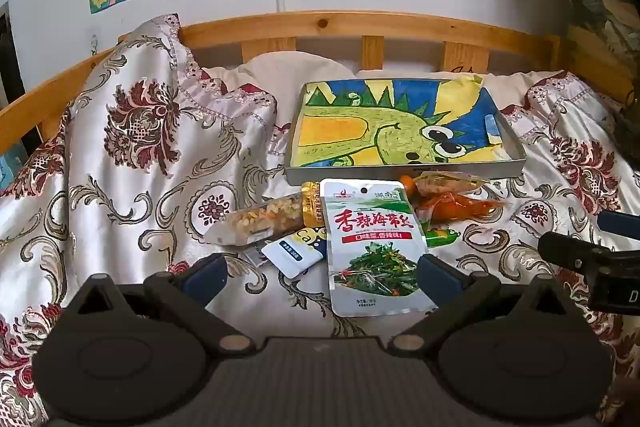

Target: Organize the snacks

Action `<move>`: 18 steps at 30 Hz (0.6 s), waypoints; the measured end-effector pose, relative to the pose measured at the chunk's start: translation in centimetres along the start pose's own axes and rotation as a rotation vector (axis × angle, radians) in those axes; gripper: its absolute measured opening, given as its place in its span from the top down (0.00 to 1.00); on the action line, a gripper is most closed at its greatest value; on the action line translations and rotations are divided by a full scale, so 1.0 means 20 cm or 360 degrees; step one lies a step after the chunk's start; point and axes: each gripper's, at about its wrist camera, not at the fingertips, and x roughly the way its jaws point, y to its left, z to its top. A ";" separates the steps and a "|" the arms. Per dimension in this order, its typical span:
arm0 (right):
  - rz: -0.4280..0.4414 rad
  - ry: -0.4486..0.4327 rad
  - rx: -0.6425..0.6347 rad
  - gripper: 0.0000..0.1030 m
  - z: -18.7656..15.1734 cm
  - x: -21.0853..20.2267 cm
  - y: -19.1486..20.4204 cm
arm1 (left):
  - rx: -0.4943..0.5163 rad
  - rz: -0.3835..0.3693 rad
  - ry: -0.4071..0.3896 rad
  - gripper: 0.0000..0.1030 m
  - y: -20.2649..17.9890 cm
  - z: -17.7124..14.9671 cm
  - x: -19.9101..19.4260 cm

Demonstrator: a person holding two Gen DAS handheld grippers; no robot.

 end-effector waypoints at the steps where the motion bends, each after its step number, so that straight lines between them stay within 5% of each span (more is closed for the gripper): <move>1: 0.0000 0.0002 -0.0001 0.01 0.00 0.00 0.00 | 0.0002 0.0001 -0.0001 0.00 0.00 0.00 0.00; 18: 0.0002 0.0000 0.0003 0.01 0.00 0.00 0.00 | 0.0004 0.0014 0.0006 0.00 -0.01 0.00 0.01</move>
